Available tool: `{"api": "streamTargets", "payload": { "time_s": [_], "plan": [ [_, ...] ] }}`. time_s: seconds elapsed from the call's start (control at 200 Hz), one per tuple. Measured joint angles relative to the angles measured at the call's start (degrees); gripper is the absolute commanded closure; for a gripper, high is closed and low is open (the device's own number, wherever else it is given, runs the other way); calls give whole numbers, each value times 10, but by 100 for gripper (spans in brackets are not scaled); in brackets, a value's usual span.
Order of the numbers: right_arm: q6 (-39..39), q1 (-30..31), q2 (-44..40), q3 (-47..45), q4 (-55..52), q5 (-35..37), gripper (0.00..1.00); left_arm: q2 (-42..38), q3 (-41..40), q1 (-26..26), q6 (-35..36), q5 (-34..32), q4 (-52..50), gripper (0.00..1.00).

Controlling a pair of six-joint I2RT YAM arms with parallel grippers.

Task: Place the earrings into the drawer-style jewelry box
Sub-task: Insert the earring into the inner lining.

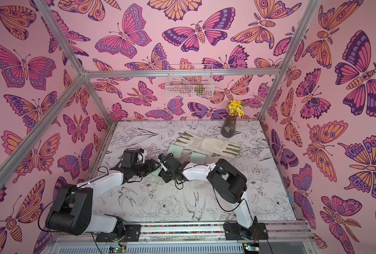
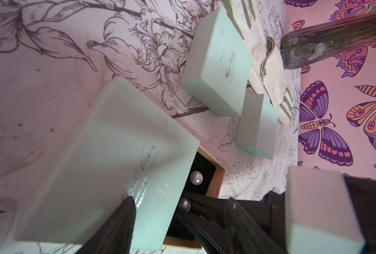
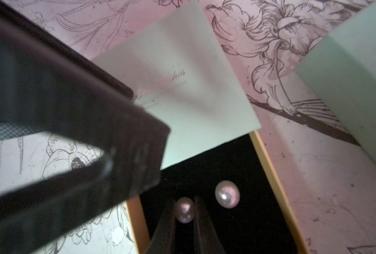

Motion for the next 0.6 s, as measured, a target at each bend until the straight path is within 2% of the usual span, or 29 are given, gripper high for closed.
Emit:
{"api": "streamTargets", "payload": {
  "time_s": [0.17, 0.596],
  "plan": [
    [0, 0, 0, 3, -6, 1, 83, 0, 0, 0, 0, 0, 0, 33],
    [3, 1, 0, 7, -14, 5, 75, 0, 0, 0, 0, 1, 0, 33]
  ]
}}
